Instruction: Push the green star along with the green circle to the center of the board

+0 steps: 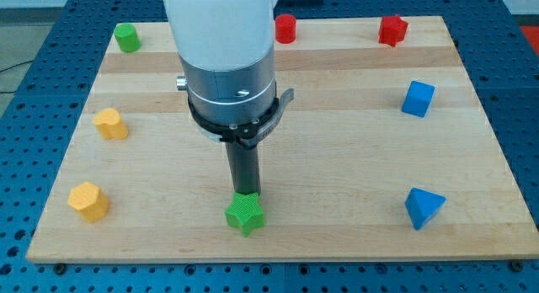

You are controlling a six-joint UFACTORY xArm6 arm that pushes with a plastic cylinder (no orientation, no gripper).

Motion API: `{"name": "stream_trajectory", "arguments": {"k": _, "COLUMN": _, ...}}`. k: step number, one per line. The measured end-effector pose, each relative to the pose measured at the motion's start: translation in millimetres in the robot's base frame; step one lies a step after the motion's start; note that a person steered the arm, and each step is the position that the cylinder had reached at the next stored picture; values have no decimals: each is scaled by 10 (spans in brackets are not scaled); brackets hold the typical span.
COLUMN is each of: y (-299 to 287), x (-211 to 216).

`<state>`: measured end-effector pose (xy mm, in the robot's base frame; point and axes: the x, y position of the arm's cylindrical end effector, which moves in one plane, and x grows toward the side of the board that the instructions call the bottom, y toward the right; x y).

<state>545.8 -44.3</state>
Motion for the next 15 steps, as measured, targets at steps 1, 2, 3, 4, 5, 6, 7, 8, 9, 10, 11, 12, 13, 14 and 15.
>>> {"name": "stream_trajectory", "arguments": {"k": 1, "y": 7, "x": 0}}
{"name": "stream_trajectory", "arguments": {"k": 2, "y": 98, "x": 65}}
{"name": "stream_trajectory", "arguments": {"k": 3, "y": 1027, "x": -384}}
{"name": "stream_trajectory", "arguments": {"k": 4, "y": 2062, "x": -936}}
{"name": "stream_trajectory", "arguments": {"k": 5, "y": 3087, "x": -955}}
{"name": "stream_trajectory", "arguments": {"k": 6, "y": 3535, "x": -1853}}
{"name": "stream_trajectory", "arguments": {"k": 7, "y": 3044, "x": -2925}}
{"name": "stream_trajectory", "arguments": {"k": 8, "y": 2222, "x": -3015}}
{"name": "stream_trajectory", "arguments": {"k": 9, "y": 1775, "x": -3153}}
{"name": "stream_trajectory", "arguments": {"k": 10, "y": 2198, "x": -3024}}
{"name": "stream_trajectory", "arguments": {"k": 11, "y": 2653, "x": -3345}}
{"name": "stream_trajectory", "arguments": {"k": 12, "y": 2526, "x": -3533}}
{"name": "stream_trajectory", "arguments": {"k": 13, "y": 1846, "x": -3519}}
{"name": "stream_trajectory", "arguments": {"k": 14, "y": 1508, "x": -3346}}
{"name": "stream_trajectory", "arguments": {"k": 15, "y": 1295, "x": -3058}}
